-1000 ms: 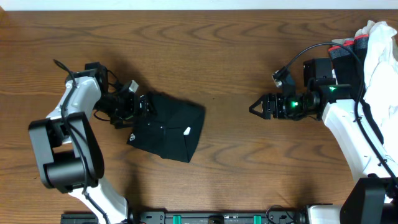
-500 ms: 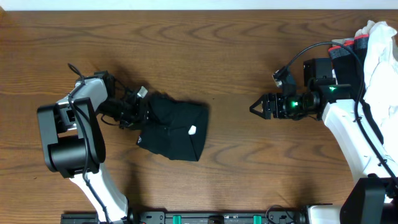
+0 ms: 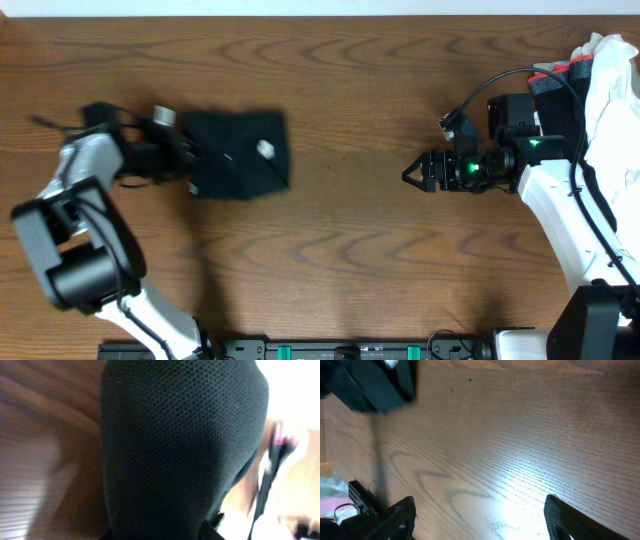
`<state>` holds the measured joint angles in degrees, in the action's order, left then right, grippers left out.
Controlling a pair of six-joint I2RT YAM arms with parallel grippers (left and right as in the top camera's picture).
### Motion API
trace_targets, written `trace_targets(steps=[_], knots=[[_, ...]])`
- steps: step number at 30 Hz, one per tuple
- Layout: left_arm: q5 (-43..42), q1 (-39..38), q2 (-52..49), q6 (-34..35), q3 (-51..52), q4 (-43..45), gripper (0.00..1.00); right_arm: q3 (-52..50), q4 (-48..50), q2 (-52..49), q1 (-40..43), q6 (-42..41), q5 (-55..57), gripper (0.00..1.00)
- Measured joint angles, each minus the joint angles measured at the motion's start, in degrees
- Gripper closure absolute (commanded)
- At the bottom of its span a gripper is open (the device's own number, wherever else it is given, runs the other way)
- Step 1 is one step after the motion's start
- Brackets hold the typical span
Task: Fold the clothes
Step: 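Drag the folded bundle to the table's left side with the left gripper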
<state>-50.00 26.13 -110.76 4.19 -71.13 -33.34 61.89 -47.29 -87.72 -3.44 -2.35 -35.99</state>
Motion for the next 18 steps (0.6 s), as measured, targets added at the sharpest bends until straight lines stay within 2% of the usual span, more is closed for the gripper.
trace_targets(steps=[4,7,14,18], knots=[[5.3,6.2,0.3,10.2,-0.3,6.4,0.92,0.0,0.1,0.0,0.0,0.0,0.0,0.2],[10.4,8.6,0.3,17.7,-0.3,9.0,0.92,0.0,0.0,0.0,0.0,-0.2,0.0,0.2],[21.9,11.0,-1.1,36.3,-0.3,9.4,0.94,0.0,-1.7,0.0,0.0,-0.7,0.0,0.2],[23.2,12.7,-2.7,44.8,-0.3,9.2,0.94,0.0,-3.1,0.0,0.0,-0.9,0.0,0.2]])
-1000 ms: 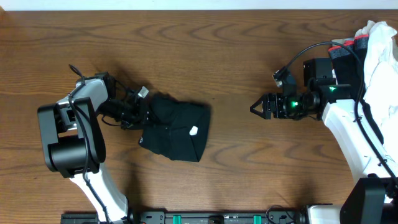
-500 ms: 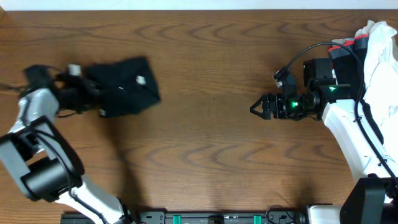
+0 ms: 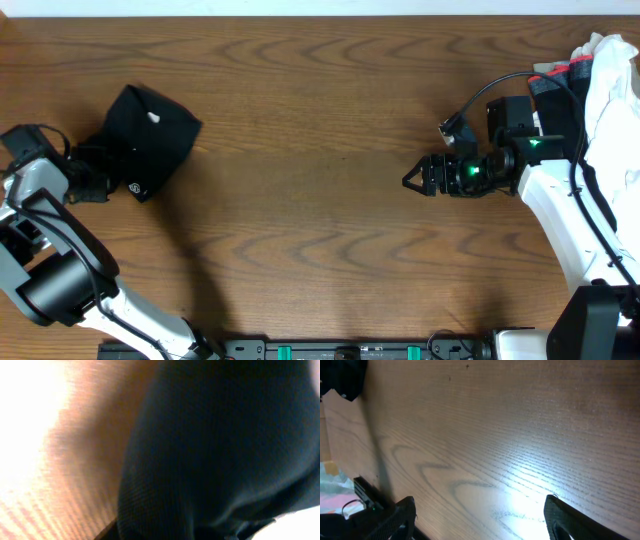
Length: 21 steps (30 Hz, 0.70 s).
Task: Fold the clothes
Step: 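Drag the folded bundle to the table's left side with the left gripper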
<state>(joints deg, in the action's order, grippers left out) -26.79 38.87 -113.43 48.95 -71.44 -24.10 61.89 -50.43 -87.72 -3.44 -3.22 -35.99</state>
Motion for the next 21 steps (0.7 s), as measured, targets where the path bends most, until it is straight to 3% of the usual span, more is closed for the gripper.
trace_targets(steps=[8,21], knots=[[0.4,2.6,0.0,9.6,-0.9,-7.4,0.94,0.0,0.3,0.0,0.0,0.0,0.1,0.2],[8.0,-3.6,1.4,10.2,-0.2,-8.6,0.94,0.0,0.1,0.0,0.0,-0.1,1.6,0.2]])
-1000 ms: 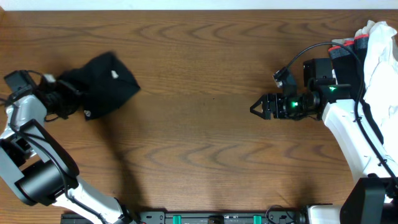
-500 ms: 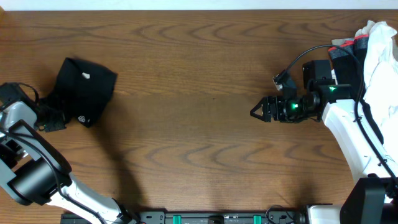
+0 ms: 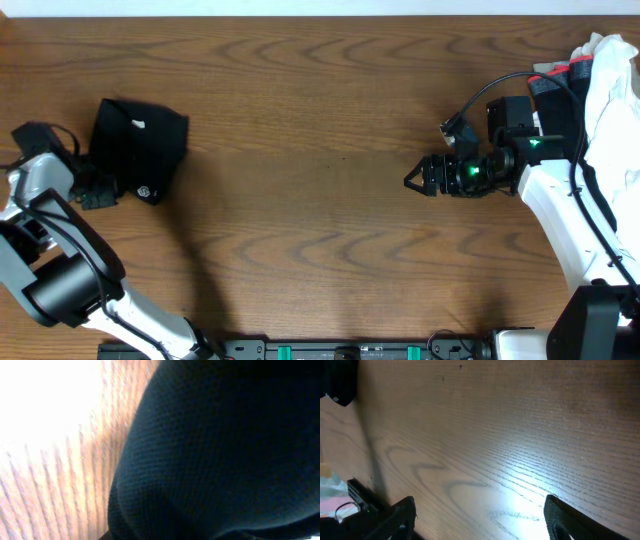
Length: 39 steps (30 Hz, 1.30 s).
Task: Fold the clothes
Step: 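Drag the folded bundle to the table's left side with the left gripper, then release the bundle and lift the left gripper away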
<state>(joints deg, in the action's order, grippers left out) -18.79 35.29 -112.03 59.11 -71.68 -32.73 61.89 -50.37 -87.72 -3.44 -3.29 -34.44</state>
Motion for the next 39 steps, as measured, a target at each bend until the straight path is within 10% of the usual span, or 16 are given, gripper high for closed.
trace_targets(steps=[19,21,25,29,39], knots=[[0.7,-8.0,1.2,11.0,1.1,-4.9,0.94,0.0,-0.2,0.0,0.0,0.0,0.3,0.2],[0.1,-8.0,1.2,11.1,1.2,-4.9,0.82,0.0,0.2,0.0,0.0,0.0,0.4,0.2],[-0.8,-7.8,1.6,7.1,1.9,-6.1,0.16,0.0,0.2,0.0,0.0,0.0,0.4,0.2],[-1.1,-6.1,3.0,2.8,3.1,-10.4,0.01,0.0,0.1,0.0,0.0,0.1,0.4,0.2],[2.0,-2.2,12.9,-8.3,4.8,-19.6,0.02,0.0,0.5,0.0,0.0,0.1,0.4,0.2]])
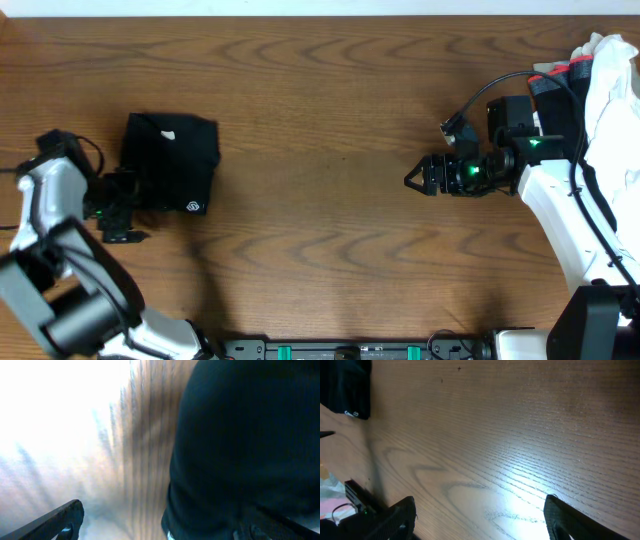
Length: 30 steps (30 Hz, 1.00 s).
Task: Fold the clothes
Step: 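Release the bundle and lift the left gripper away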
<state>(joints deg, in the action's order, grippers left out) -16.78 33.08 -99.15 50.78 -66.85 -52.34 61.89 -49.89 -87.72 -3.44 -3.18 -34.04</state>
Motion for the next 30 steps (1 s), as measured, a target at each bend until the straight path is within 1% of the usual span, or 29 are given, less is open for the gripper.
trace_targets(steps=[7,8,9,11,13,16,19,22,26,27,30], knots=[[0.5,2.2,16.0,-10.3,0.0,-0.1,0.02,0.0,0.6,0.0,0.0,0.0,0.0,0.21],[-0.2,2.2,18.1,-12.0,-0.1,-0.7,0.02,0.0,0.7,0.0,0.0,0.0,0.0,0.24],[-1.4,2.1,20.1,-13.9,-0.3,-1.2,0.01,0.0,0.8,0.0,0.0,0.2,0.0,0.29],[-4.0,1.8,22.8,-17.4,-0.5,-1.3,0.0,0.0,0.8,0.0,0.0,0.4,0.0,0.25],[-8.0,0.8,25.7,-23.5,-1.2,-1.4,0.0,0.0,0.4,0.1,0.3,0.5,0.0,0.21],[-14.5,-1.7,29.0,-32.2,-2.9,-1.6,0.0,0.9,-0.9,1.7,1.5,0.5,0.1,0.18],[-20.7,-4.9,31.3,-40.7,-6.9,-4.2,0.02,4.0,-1.5,6.4,3.2,0.6,0.3,0.17],[-23.8,-9.2,32.0,-50.4,-14.2,-13.1,0.02,8.9,-1.2,14.5,4.3,0.6,1.3,0.15],[-22.6,-17.1,32.7,-63.2,-23.7,-24.2,0.02,13.5,-0.8,26.8,4.2,0.6,4.7,0.13],[-21.5,-19.6,33.3,-66.0,-25.3,-25.7,0.02,13.9,-0.8,31.2,4.2,0.7,6.9,0.01],[-19.9,-25.2,34.7,-69.9,-26.5,-26.0,0.02,14.1,-1.2,39.0,4.2,0.8,10.8,0.01]])
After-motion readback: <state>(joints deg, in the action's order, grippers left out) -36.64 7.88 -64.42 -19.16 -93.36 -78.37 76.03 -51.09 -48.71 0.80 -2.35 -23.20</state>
